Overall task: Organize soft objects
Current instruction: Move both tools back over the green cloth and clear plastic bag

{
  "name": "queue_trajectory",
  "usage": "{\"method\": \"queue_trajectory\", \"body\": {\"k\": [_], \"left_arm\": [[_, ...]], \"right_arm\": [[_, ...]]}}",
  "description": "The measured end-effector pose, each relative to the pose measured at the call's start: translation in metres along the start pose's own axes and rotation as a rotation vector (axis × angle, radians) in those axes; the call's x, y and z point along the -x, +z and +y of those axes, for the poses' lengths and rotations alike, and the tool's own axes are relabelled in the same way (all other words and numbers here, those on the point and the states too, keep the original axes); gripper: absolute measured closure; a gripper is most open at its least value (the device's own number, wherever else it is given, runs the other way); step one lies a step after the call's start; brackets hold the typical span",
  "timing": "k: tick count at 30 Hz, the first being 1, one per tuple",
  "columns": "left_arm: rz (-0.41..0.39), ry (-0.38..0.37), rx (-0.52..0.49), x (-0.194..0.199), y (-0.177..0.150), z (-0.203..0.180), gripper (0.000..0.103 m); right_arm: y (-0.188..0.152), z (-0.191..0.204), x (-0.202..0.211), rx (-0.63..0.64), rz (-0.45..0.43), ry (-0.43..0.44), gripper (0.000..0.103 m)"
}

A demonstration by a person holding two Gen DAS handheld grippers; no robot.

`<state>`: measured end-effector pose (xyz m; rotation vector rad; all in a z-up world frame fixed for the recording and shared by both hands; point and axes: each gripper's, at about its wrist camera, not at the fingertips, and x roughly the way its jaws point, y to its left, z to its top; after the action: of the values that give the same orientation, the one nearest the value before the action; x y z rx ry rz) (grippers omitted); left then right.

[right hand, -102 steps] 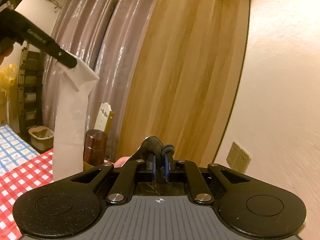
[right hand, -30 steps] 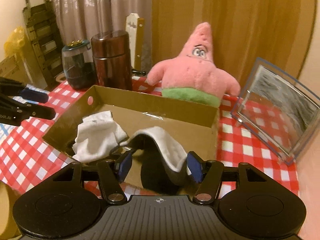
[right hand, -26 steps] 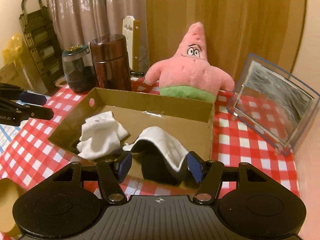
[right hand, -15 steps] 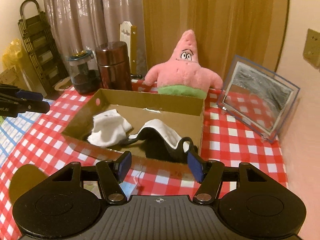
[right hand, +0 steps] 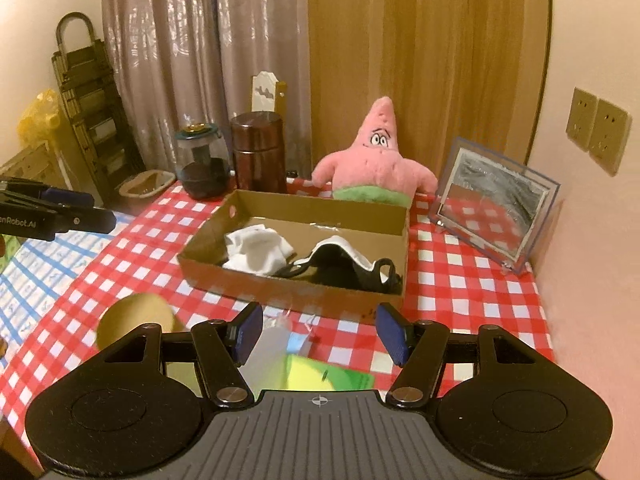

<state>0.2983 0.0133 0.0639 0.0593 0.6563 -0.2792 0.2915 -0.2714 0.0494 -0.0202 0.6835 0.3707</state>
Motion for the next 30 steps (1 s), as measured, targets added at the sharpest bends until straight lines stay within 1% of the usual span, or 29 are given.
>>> {"method": "queue_trajectory", "body": {"k": [4, 6, 10, 12, 16, 22, 27, 30], "left_arm": [[-0.022, 0.020, 0.015, 0.022, -0.013, -0.005, 0.029], [-0.034, 0.032, 0.014, 0.031, -0.020, -0.009, 0.022], [-0.052, 0.057, -0.002, 0.048, -0.032, -0.020, 0.019], [-0.056, 0.066, 0.006, 0.055, -0.039, -0.024, 0.017], [-0.060, 0.079, 0.030, 0.065, -0.056, -0.029, 0.016], [-0.038, 0.089, 0.060, 0.069, -0.082, -0.035, 0.015], [-0.033, 0.100, 0.052, 0.067, -0.098, -0.043, 0.015], [-0.043, 0.124, 0.042, 0.062, -0.107, -0.047, 0.015]], "right_arm": [[-0.010, 0.014, 0.023, 0.021, -0.020, -0.017, 0.040], [-0.015, 0.017, 0.034, 0.015, -0.032, -0.025, 0.040], [-0.026, 0.023, 0.049, 0.001, -0.037, -0.035, 0.039], [-0.033, 0.025, 0.055, -0.010, -0.035, -0.044, 0.039], [-0.048, 0.032, 0.059, -0.004, -0.021, -0.041, 0.038], [-0.064, 0.042, 0.059, -0.003, -0.004, -0.025, 0.038], [-0.069, 0.046, 0.048, -0.015, 0.005, -0.016, 0.038], [-0.074, 0.049, 0.038, 0.004, 0.014, -0.013, 0.038]]}}
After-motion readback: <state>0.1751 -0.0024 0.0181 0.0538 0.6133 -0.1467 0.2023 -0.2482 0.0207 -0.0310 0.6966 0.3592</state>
